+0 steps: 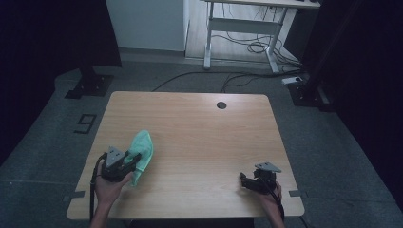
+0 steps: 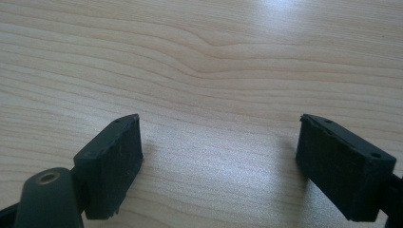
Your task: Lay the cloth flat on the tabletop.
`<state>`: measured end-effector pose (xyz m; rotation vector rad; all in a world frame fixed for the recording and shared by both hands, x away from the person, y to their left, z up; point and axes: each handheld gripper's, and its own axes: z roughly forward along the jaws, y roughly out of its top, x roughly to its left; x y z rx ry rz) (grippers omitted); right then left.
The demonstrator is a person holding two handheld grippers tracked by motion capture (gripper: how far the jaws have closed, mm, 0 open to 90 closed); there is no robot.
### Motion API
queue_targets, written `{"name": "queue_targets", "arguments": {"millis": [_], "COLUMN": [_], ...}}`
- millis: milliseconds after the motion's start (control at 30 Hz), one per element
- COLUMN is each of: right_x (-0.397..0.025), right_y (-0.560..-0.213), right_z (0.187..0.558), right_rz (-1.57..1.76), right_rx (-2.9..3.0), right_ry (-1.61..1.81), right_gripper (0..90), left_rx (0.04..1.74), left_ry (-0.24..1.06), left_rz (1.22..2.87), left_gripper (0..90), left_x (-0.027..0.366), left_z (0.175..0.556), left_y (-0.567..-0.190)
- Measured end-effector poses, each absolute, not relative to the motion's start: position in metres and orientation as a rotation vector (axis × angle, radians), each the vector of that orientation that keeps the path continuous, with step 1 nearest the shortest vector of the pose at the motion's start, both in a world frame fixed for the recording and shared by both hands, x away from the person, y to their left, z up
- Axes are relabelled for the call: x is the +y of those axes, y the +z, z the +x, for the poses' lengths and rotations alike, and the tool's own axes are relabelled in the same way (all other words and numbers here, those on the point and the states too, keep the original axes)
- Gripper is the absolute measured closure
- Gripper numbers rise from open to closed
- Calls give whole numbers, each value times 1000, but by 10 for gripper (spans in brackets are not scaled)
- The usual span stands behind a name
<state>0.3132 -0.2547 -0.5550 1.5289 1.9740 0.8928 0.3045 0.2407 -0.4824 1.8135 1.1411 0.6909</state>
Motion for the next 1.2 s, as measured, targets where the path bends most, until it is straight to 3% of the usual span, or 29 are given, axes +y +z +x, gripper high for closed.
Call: {"name": "queue_targets", "arguments": {"millis": [733,1200], "right_x": [-255,-257], "right_y": [-555,-555], "right_z": [314,314], "right_rz": [1524,1512], "right_rx": [1984,1998], "right_ry": [901,920], "right_gripper": [159,161], "left_rx": [1043,997], "left_ry": [677,638], "left_rz": [1781,1809], "left_gripper": [612,612], "left_x": [225,193], "left_z": [312,328], "left_y": [-438,-438]}}
